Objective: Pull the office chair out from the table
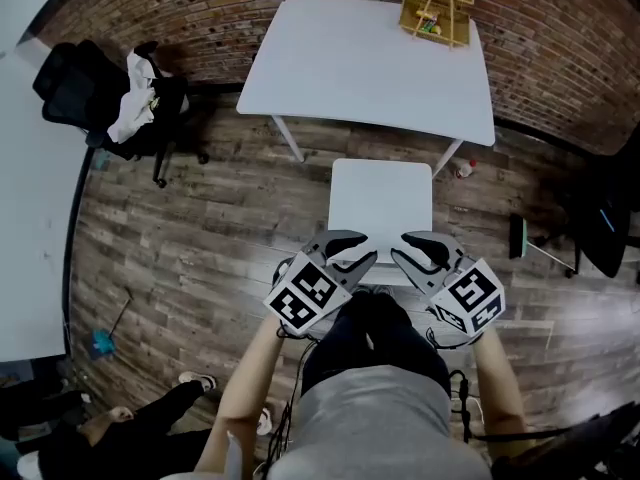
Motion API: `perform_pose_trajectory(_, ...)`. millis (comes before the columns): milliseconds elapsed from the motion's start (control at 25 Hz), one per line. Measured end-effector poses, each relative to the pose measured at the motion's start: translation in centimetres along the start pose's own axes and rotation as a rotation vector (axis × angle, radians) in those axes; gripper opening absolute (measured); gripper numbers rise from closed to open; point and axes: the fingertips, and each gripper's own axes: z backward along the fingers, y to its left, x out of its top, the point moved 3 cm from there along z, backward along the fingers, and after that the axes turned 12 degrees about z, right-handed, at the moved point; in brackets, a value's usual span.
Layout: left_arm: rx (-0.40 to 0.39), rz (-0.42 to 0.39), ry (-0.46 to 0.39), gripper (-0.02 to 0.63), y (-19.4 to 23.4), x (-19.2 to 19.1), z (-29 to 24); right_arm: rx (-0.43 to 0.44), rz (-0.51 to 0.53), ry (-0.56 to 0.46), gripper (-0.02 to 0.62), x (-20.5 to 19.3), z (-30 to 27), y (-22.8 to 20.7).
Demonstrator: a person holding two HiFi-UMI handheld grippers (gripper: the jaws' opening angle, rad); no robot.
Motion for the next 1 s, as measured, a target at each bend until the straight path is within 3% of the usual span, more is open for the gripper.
perform_pose_trajectory(160, 0.108, 0.016, -0.139, 0.077, 2.0, 4.2, 1.2, -0.151, -0.043, -0.074, 0.048, 1.9, 0.0, -2.7)
perform_pose_trajectory(480, 0.256, 0.114, -0.401, 0.033, 3.7, 9.0, 2.2, -0.41, -0.146, -0.196, 0.021, 5.1, 0.8, -6.7)
perform_pose_trajectory(720, 0.408, 0.159, -0.459, 0.028, 4.7, 10.4, 1.8, -0.54, -0.16, -0.243, 0.017, 6.3, 1.4, -8.2)
perform_pose_trajectory(1000, 0.456, 0.204, -0.491, 0.017, 5.0, 10.5, 1.8, -0.587, -0.161, -0.261, 0.014, 6.8, 1.6, -8.2)
